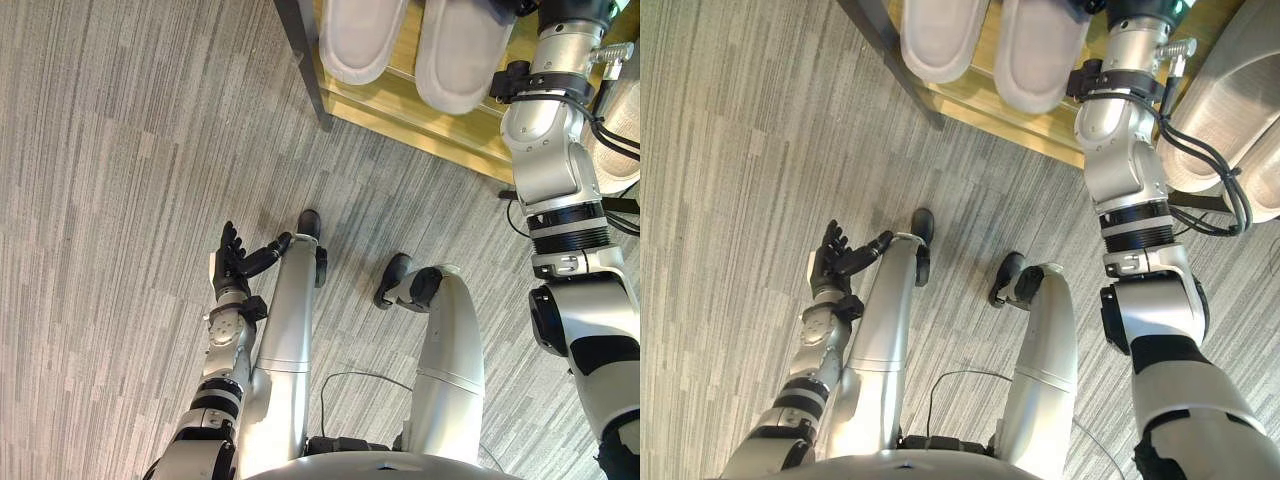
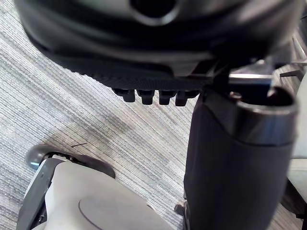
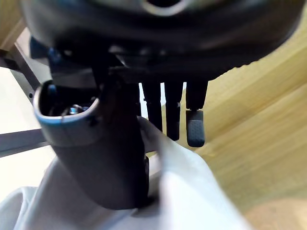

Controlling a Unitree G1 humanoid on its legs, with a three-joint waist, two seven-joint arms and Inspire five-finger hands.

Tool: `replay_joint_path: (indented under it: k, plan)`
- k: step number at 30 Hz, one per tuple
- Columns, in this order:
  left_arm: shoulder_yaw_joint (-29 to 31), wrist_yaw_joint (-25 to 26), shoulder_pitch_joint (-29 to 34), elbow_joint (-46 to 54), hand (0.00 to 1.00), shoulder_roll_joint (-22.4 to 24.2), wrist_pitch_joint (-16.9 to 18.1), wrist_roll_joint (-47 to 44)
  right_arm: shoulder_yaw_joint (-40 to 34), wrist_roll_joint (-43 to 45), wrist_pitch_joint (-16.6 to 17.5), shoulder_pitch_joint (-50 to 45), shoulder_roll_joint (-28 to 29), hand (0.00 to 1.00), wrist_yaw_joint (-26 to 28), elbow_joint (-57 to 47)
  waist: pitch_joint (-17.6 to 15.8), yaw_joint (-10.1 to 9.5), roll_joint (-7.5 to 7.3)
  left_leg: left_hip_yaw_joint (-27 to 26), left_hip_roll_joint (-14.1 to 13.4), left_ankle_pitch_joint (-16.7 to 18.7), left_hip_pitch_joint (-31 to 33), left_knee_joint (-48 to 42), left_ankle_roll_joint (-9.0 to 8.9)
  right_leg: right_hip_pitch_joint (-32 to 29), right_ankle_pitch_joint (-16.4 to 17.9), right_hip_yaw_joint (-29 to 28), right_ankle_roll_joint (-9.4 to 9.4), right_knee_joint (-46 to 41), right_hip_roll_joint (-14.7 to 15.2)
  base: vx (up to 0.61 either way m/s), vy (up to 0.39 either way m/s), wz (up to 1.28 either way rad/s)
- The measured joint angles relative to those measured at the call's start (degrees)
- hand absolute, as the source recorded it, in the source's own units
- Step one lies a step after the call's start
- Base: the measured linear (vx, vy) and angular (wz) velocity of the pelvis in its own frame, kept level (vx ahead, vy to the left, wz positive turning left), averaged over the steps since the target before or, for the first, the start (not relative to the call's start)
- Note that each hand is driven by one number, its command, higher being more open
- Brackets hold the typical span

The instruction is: Organize the slippers on the shoe rack

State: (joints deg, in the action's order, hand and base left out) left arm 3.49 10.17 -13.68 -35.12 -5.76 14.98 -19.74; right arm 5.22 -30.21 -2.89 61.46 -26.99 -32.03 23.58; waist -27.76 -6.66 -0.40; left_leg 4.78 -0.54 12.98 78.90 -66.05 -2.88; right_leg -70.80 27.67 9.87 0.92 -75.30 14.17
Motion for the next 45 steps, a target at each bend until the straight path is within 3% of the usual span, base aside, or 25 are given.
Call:
replay_joint_path:
  k: [15, 33, 37, 41, 45]
  plan:
    - [0.21, 1.11, 1.44, -0.12, 1.00, -0.39, -1.66, 0.13, -4.22, 0.68, -0.79, -18.38, 11.62, 1.00, -0.57, -16.66, 2.52, 0.50, -1.69, 0.34, -0.27, -0.30, -2.13, 0.32, -0.56, 1.59, 0.43, 0.18, -0.81, -0.61, -0.25, 0.03, -0.014, 0.01]
    - [1.41, 1.78, 2.72, -1.44, 1.00, -0.54, -2.71, 0.25, -6.35, 0.43, -0.27, -30.07, 16.59, 1.00, -0.53, -29.38, 4.01, 0.54, -1.81, 0.36, -2.01, -0.70, -5.80, 3.89, -1.16, 4.88, -0.57, 0.85, -1.51, 3.53, -2.21, 0.04, -0.018, -0.03]
    - [1.66, 1.92, 3.21, -1.70, 1.00, -0.42, -3.01, 0.47, -4.77, 1.21, 2.11, -36.58, 22.10, 1.00, -0.75, -32.02, 4.24, 0.64, -1.81, 0.31, -2.39, -0.68, -8.09, 5.32, -1.23, 7.22, -0.77, 1.00, -1.46, 5.21, -2.65, 0.05, -0.005, -0.03]
    - [2.24, 1.97, 3.24, -1.70, 1.00, -0.32, -3.06, 1.51, 0.52, 7.77, 5.83, -42.65, 26.98, 1.00, 0.22, -32.58, 4.46, 0.76, -1.82, 0.17, -3.16, -0.68, -9.01, 6.42, -1.26, 8.09, -1.42, 1.03, -1.36, 6.91, -3.55, 0.04, 0.008, -0.09]
    - [2.53, 2.33, 2.96, -2.40, 1.00, -0.23, -3.21, 1.67, 3.81, 16.74, 7.47, -46.10, 30.19, 1.00, 3.39, -28.96, 4.46, 0.91, -1.82, -0.04, -3.41, -0.69, -10.41, 7.09, -1.29, 9.32, -1.60, 0.96, -1.48, 7.71, -3.82, 0.04, 0.010, -0.03]
